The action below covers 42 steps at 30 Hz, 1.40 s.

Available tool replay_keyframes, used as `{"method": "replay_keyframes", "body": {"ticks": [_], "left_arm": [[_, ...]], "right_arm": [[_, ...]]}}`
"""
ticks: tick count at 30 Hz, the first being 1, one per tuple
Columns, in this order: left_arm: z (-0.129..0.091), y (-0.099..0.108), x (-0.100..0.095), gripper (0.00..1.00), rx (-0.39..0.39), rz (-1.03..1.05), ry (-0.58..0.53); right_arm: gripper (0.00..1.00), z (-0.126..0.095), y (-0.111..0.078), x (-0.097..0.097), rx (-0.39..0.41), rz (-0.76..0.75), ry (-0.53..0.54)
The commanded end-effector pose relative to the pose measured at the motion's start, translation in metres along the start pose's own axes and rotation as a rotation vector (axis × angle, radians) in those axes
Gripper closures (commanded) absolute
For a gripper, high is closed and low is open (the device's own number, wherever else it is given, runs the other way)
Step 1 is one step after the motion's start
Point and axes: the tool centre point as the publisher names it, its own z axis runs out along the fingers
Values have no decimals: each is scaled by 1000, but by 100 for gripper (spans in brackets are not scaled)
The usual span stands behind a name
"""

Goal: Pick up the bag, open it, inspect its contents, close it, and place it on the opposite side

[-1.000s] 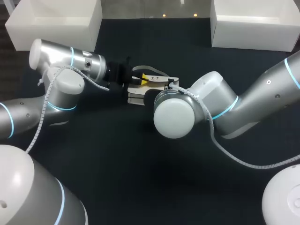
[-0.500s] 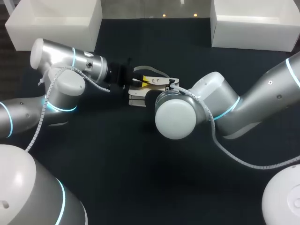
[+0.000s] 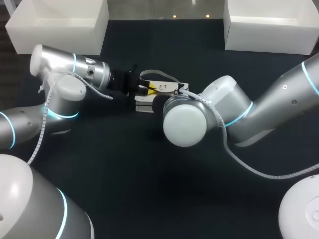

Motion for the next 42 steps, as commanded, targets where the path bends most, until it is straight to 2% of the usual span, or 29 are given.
{"method": "replay_keyframes", "body": {"ticks": [1, 3, 5, 6, 7, 9, 12, 14, 15, 16, 17, 21, 29, 37, 38, 39, 40, 41, 42], "left_arm": [[-4, 12, -1, 100, 47, 6, -5], [-3, 8, -3, 100, 48, 6, -13], [-1, 2, -6, 90, 43, 12, -18], [0, -1, -7, 77, 42, 17, -19], [1, -4, -8, 72, 45, 25, -18], [2, -10, -10, 70, 44, 33, -19], [2, -17, -13, 73, 40, 53, -15], [3, -20, -15, 83, 38, 63, -13], [3, -22, -15, 84, 41, 67, -10], [4, -23, -15, 95, 41, 72, -9], [4, -24, -15, 100, 43, 80, -3], [5, -23, -11, 100, 43, 96, 19], [-4, -2, -3, 100, 24, 75, 43], [6, -13, -8, 100, 29, 64, 36], [6, -15, -9, 86, 30, 61, 31], [6, -16, -11, 67, 30, 61, 28], [4, -18, -12, 58, 31, 59, 20], [3, -19, -13, 41, 26, 55, 12], [1, -21, -15, 16, 24, 55, 8]], "right_arm": [[100, 0, -3, 2, 3, 0, -3], [100, 0, -3, 2, 3, 0, -3], [100, 0, -3, 2, 3, 0, -3], [100, 0, -3, 2, 3, 0, -3], [100, 0, -3, 2, 3, 0, -3], [100, 0, -3, 2, 3, 0, -3], [100, 0, -3, 2, 3, 0, -3], [100, 0, -3, 2, 3, 0, -3], [100, 0, -3, 2, 3, 0, -3], [100, 0, -3, 2, 3, 0, -3], [100, 0, -3, 2, 3, 0, -3], [100, 0, -3, 2, 3, 0, -3], [100, 0, -3, 2, 3, 0, -3], [100, 0, -3, 2, 3, 0, -3], [100, 0, -3, 2, 3, 0, -3], [100, 0, -3, 2, 3, 0, -3], [100, 0, -3, 2, 3, 0, -3], [100, 0, -3, 2, 3, 0, -3], [100, 0, -3, 2, 3, 0, -3]]}}
